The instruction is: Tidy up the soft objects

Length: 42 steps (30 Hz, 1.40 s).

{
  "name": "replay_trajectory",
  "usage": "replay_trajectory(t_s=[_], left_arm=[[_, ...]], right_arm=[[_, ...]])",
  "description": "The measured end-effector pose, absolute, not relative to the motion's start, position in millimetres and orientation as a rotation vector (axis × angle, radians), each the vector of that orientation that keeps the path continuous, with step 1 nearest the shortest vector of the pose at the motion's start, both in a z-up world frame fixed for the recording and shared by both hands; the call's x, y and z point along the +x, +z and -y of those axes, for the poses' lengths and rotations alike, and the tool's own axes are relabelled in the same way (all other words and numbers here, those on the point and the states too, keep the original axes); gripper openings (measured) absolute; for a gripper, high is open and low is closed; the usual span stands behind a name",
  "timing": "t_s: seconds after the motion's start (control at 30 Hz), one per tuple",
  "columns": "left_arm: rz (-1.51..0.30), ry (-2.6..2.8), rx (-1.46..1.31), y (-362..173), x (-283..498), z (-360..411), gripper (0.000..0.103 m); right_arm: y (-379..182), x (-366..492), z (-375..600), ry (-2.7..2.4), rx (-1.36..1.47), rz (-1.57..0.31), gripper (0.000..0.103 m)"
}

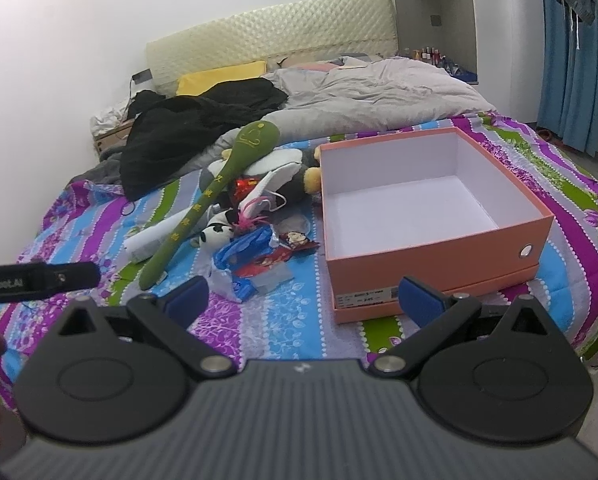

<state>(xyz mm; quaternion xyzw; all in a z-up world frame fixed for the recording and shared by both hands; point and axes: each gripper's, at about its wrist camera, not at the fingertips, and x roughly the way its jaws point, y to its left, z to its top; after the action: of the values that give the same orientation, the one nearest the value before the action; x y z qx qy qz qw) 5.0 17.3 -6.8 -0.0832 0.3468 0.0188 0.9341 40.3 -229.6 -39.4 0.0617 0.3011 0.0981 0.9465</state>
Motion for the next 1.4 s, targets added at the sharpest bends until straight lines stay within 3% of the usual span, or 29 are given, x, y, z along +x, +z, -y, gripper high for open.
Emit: replay_trajectory(t_s=[1.4], left_arm=[[-0.738,0.008,-0.186,-25,15,-32,0.103]], right_arm=[[-52,50,220,0.230,0.156,-0.656,0.103]])
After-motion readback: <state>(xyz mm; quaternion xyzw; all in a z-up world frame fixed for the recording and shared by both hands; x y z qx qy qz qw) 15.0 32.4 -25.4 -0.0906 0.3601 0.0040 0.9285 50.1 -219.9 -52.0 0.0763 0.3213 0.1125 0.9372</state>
